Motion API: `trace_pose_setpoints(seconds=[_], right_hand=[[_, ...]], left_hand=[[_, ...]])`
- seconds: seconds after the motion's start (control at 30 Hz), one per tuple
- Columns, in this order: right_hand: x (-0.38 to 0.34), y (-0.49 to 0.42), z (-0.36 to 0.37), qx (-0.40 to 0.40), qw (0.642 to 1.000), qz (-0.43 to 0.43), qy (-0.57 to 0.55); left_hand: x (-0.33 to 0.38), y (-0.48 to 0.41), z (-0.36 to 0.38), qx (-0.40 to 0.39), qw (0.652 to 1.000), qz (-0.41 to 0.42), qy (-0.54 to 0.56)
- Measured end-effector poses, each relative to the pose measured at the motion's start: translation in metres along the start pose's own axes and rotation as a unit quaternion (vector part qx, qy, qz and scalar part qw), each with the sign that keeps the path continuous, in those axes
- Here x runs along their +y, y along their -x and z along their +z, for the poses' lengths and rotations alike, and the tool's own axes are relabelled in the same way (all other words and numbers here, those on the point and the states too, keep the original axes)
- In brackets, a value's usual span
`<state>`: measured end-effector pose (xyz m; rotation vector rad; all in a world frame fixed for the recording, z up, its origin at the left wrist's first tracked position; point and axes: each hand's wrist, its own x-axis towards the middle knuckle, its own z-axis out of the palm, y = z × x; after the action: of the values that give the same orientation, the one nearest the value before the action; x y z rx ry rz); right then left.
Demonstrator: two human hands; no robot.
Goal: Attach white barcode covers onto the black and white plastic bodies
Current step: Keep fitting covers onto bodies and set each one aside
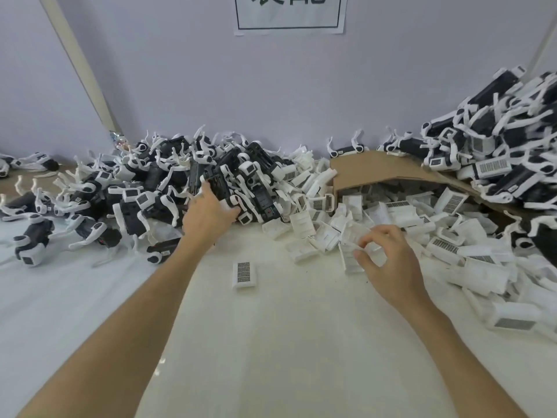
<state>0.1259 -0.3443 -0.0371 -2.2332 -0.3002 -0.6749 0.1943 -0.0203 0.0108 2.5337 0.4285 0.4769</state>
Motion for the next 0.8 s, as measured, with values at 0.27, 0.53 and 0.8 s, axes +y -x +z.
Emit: trace_pose_setpoints(seconds=[0.27, 0.53, 0.8], right_hand=[[-0.007, 0.001, 0.008, -0.019, 0.997, 0.01, -0.072], [-0.012, 0.0, 0.005, 0.039, 0.997, -0.01, -0.062], [-0.015, -0.001, 0.003, 0.067, 0.996, -0.014, -0.05]], left_hand=[[0.007, -0.015, 0.016, 0.068, 0.997, -0.037, 0.017], [0.001, 0.004, -0.002, 0.138, 0.99, 0.02, 0.011], [-0.005, 0.017, -0.009, 0.138, 0.988, 0.03, -0.065]])
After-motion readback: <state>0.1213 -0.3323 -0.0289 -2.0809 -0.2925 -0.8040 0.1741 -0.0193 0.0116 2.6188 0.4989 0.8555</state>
